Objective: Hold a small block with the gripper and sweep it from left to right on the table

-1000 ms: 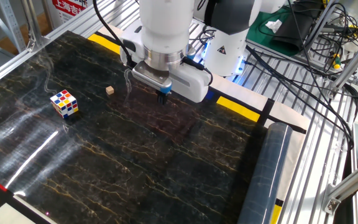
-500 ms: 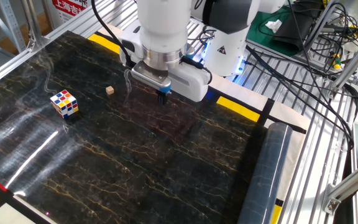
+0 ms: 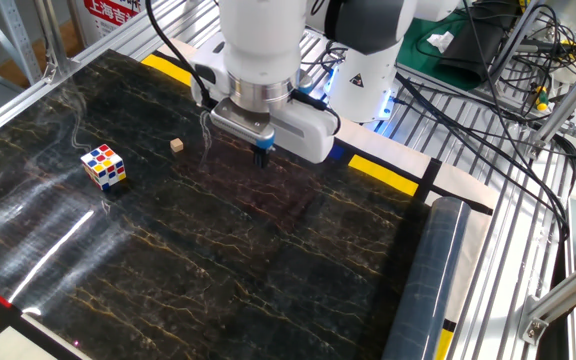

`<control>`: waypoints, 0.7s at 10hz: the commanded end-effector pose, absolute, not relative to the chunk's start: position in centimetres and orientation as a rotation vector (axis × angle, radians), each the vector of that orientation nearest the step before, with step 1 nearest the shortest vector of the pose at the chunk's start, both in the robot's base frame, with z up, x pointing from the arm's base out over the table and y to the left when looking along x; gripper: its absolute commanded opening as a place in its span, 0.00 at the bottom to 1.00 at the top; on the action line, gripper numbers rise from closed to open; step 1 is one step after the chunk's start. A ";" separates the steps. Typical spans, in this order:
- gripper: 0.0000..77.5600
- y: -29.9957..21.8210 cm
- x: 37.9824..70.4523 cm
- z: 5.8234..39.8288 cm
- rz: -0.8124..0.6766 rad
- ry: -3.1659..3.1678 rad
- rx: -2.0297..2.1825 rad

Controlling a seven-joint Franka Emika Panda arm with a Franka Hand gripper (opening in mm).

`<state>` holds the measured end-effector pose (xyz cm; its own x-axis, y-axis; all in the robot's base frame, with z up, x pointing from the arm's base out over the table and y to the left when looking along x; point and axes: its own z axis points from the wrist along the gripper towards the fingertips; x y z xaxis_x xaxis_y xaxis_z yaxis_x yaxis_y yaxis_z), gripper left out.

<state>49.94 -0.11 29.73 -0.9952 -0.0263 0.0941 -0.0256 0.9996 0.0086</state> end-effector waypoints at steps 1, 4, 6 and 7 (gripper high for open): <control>0.00 -0.2 50.1 29.6 -0.013 -3.050 0.047; 0.00 -0.7 50.3 29.1 -0.015 -3.051 0.062; 0.00 -0.8 50.4 28.9 -0.012 -3.051 0.066; 0.00 -0.9 50.5 28.7 -0.009 -3.050 0.066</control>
<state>50.38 -0.83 28.68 -0.9947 -0.0433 0.0931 -0.0426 0.9990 0.0093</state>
